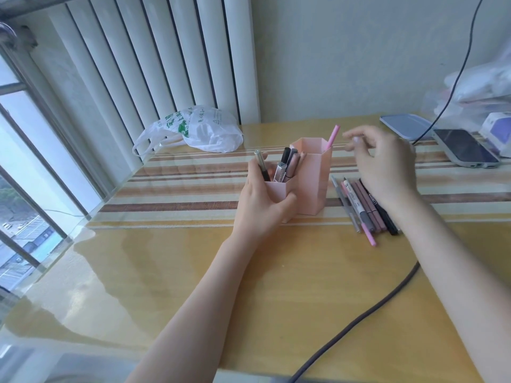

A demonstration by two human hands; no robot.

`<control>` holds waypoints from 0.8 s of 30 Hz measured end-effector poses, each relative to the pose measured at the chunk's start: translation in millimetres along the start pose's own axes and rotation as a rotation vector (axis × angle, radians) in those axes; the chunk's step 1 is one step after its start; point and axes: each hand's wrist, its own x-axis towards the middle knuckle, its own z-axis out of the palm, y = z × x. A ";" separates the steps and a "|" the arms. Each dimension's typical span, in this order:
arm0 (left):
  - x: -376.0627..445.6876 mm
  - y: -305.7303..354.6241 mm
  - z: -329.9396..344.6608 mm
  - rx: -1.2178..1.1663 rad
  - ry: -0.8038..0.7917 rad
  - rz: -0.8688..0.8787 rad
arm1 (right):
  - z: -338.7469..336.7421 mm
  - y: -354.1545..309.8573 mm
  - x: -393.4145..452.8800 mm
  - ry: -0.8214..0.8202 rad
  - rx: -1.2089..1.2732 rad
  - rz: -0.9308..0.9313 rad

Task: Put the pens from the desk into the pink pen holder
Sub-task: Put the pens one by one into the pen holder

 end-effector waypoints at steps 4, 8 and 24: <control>0.0 2.0 0.3 -0.023 0.003 0.017 | -7.8 24.3 -0.1 -0.264 -0.258 0.237; 1.7 -3.2 2.2 0.002 0.007 0.028 | -18.8 36.2 3.5 -0.351 -0.021 0.326; 0.5 -3.8 1.5 0.007 0.000 0.038 | 14.3 11.5 -13.4 -0.573 -0.232 0.188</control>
